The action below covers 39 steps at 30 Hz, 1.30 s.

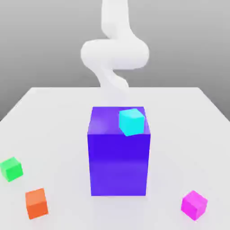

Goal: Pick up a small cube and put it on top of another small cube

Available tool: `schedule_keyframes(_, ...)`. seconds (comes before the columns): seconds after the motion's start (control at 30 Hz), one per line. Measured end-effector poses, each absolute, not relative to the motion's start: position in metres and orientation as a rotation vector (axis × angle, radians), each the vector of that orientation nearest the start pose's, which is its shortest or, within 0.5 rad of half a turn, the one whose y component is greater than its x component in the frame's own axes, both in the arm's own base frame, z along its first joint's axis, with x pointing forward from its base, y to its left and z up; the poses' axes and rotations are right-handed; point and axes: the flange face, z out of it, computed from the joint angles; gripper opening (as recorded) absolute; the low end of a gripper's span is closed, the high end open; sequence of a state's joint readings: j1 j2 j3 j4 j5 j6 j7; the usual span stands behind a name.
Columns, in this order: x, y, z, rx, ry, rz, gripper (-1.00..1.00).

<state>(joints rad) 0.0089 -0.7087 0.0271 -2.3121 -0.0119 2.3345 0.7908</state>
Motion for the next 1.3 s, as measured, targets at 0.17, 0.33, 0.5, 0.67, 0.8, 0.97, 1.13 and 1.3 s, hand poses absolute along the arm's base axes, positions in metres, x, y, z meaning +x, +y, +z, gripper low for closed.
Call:
schedule_keyframes(0.17,0.436,0.055,0.594,-2.7,0.896,-0.827,0.0)
schedule_keyframes(0.33,0.471,0.093,0.507,-2.851,0.771,-0.671,0.0)
schedule_keyframes(0.5,0.486,0.132,0.414,-2.976,0.623,-0.496,0.0)
schedule_keyframes(0.67,0.476,0.176,0.32,-3.07,0.433,-0.302,0.0)
schedule_keyframes(0.8,0.458,0.198,0.248,-3.116,0.309,-0.138,0.0)
schedule_keyframes(0.97,0.437,0.218,0.17,-3.133,0.206,-0.007,0.0)
schedule_keyframes(1.13,0.435,0.218,0.133,-3.134,0.2,0.0,-1.0)
schedule_keyframes(1.3,0.434,0.218,0.132,-3.134,0.199,0.0,-1.0)
